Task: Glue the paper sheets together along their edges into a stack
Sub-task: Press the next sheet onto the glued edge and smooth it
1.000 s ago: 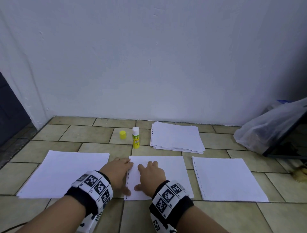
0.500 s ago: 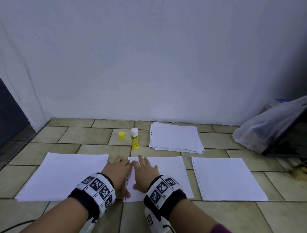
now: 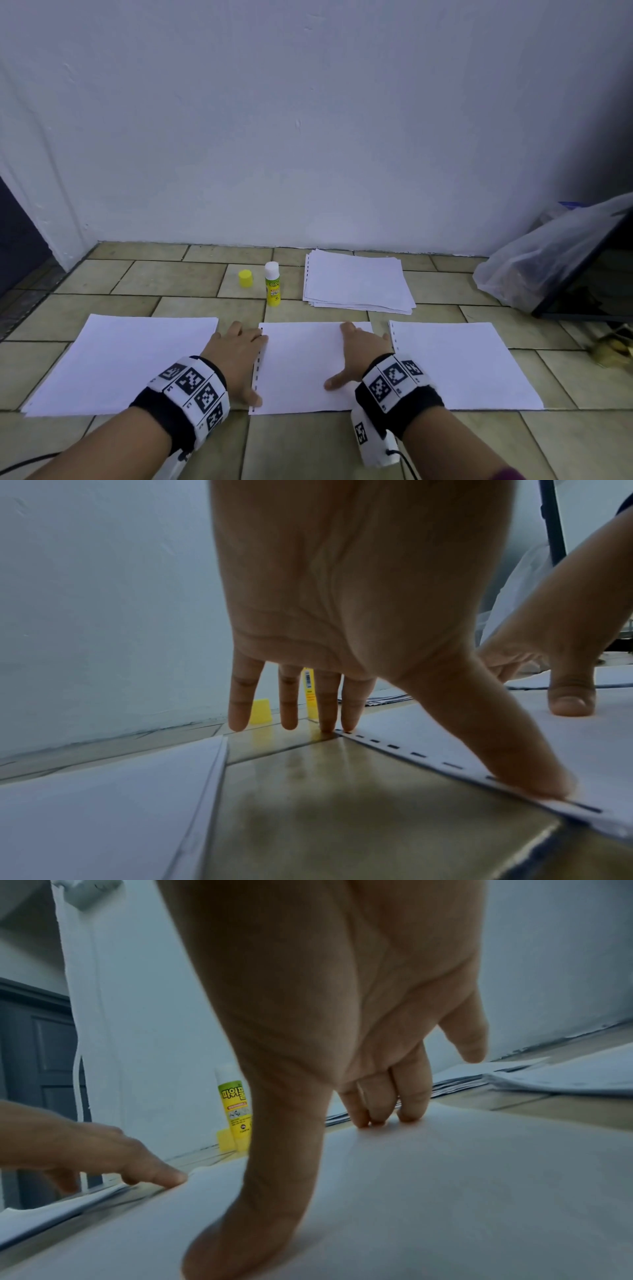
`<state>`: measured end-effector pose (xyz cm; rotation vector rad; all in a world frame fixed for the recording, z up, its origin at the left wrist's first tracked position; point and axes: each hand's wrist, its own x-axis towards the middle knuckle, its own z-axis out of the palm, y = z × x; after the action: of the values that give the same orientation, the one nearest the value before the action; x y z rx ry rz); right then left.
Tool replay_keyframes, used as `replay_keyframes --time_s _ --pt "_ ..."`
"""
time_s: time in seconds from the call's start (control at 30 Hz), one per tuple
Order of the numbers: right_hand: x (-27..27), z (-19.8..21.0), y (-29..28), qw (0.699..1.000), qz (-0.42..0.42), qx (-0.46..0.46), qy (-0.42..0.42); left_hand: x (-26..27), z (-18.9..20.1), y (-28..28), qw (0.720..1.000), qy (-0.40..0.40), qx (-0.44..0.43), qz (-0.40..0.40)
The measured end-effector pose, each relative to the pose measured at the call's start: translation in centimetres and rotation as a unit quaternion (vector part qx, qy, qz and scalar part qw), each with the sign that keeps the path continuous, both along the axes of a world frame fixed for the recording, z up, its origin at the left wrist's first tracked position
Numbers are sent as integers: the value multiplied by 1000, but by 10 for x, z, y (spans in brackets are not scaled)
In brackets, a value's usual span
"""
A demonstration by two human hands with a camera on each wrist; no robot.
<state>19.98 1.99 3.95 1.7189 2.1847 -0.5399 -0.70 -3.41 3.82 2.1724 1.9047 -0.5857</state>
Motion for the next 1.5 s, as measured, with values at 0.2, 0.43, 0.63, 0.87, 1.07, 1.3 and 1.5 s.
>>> replay_keyframes --time_s 0.2,0.43,0.63,0.87,1.07,1.3,1.5 --pt "-14 5 -7 996 49 37 -70 1 6 5 1000 19 -10 -13" --pt "-31 -2 -18 997 35 33 -60 28 0 -1 994 -93 28 -50" --pt "-41 -8 -23 999 8 49 -11 21 -5 -9 989 -131 1 -69" --pt "-59 -14 -26 995 85 41 13 14 -2 -9 988 -138 49 -39" --pt "-65 -11 -19 975 220 -7 41 8 -12 -3 996 -89 -27 10" --pt "-41 -9 1 987 139 -29 70 6 -14 -3 997 -62 -50 9" --pt "-10 -9 19 996 72 -6 43 6 -10 -2 997 -68 -34 -2"
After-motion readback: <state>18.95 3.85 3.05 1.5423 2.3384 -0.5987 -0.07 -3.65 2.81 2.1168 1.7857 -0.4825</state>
